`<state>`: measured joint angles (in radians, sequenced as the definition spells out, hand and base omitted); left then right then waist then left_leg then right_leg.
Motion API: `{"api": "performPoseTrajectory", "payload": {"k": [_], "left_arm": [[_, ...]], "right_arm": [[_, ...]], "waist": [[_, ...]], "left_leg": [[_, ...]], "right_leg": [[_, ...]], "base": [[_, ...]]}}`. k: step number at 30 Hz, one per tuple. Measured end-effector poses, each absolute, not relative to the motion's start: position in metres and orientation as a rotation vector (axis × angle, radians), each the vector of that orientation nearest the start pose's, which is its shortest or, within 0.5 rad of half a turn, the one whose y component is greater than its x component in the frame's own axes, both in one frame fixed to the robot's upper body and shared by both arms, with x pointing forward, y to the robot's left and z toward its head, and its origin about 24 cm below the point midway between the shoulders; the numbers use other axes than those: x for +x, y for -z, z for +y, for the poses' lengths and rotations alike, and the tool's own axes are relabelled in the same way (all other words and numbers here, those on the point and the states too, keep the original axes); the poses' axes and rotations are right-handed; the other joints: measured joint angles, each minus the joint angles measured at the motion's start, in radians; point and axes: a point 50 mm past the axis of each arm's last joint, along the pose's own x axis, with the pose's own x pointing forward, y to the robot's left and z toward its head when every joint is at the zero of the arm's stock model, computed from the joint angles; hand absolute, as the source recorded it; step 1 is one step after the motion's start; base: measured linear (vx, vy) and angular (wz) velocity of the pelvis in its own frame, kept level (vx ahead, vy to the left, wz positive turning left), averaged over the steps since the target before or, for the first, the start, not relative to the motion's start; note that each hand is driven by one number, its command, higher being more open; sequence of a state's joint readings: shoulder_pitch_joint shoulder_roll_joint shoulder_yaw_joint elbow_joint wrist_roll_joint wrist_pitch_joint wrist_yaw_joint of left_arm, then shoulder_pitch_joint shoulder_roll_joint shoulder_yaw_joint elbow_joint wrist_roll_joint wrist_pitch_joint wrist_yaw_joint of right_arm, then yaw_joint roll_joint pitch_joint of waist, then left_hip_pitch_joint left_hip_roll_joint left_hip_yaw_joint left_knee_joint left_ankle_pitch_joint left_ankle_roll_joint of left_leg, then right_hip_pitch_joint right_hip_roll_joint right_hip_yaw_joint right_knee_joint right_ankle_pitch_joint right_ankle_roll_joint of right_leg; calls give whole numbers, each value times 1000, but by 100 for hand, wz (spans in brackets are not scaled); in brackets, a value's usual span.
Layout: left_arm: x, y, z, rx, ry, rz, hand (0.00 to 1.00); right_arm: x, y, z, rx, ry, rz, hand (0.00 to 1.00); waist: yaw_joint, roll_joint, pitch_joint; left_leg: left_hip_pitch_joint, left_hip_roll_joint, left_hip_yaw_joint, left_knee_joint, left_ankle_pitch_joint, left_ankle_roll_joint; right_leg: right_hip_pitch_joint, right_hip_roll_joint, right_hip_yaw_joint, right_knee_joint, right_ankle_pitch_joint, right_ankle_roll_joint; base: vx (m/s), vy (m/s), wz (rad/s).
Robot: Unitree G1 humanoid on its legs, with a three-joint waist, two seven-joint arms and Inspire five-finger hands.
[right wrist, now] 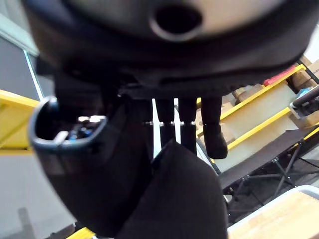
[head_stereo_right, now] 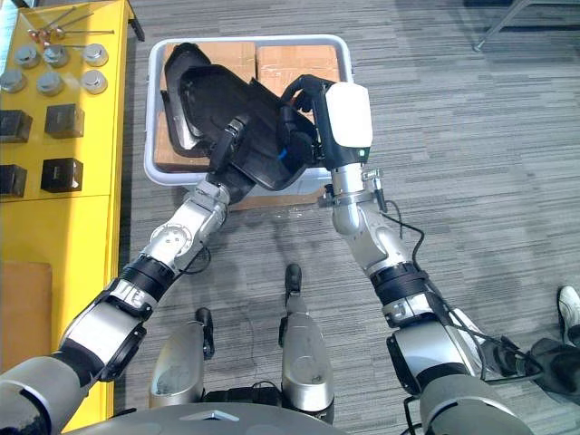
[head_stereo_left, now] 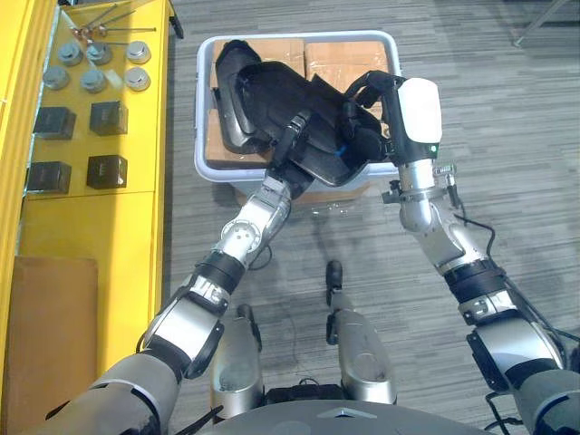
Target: Walk over and take three plastic housings, then place them on the shelf
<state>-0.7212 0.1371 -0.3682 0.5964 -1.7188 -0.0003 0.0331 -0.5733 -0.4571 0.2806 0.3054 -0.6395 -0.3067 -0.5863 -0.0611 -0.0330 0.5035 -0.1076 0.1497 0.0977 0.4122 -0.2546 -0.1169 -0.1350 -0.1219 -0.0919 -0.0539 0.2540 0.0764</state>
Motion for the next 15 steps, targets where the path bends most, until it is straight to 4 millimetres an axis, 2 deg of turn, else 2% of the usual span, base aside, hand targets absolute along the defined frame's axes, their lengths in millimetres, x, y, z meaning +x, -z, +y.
{"api": "performPoseTrajectory", "payload": {"k": [4, 7, 8, 12, 15], "left_arm": [[354, -90, 64, -1308, 332, 289, 0], [341, -77, 66, -1343, 339, 294, 0], [336, -72, 66, -1354, 337, 300, 0], [321, -60, 69, -1379, 297, 281, 0], [311, -65, 72, -1307, 294, 169, 0]], "right_arm": [[318, -155, -146, -927, 180, -872, 0], [307, -138, -140, -862, 193, -851, 0], [303, -133, -139, -871, 198, -856, 100], [292, -118, -133, -859, 192, -842, 100], [283, -110, -129, -773, 207, -800, 100]], "waist": [[1, -9, -7], [1, -23, -39], [2, -24, -53], [3, -24, -108], [9, -17, -124]], "left_leg": [[49, -1, 7, -41, 10, -2], [66, -2, 8, -73, 19, -5], [72, -2, 8, -84, 22, -6], [104, -3, 8, -124, 35, -8], [143, -3, 8, -153, 43, -9]], "right_leg": [[31, 1, -1, -7, -4, -3], [43, 3, -5, -23, -6, -4], [44, 3, -8, -23, -10, -4], [58, 3, -15, -23, -19, -6], [85, 4, -19, -24, -25, -6]], "base": [[8, 5, 0], [36, 3, 1], [45, 13, 4], [18, 9, 1], [22, 12, 2]]}}
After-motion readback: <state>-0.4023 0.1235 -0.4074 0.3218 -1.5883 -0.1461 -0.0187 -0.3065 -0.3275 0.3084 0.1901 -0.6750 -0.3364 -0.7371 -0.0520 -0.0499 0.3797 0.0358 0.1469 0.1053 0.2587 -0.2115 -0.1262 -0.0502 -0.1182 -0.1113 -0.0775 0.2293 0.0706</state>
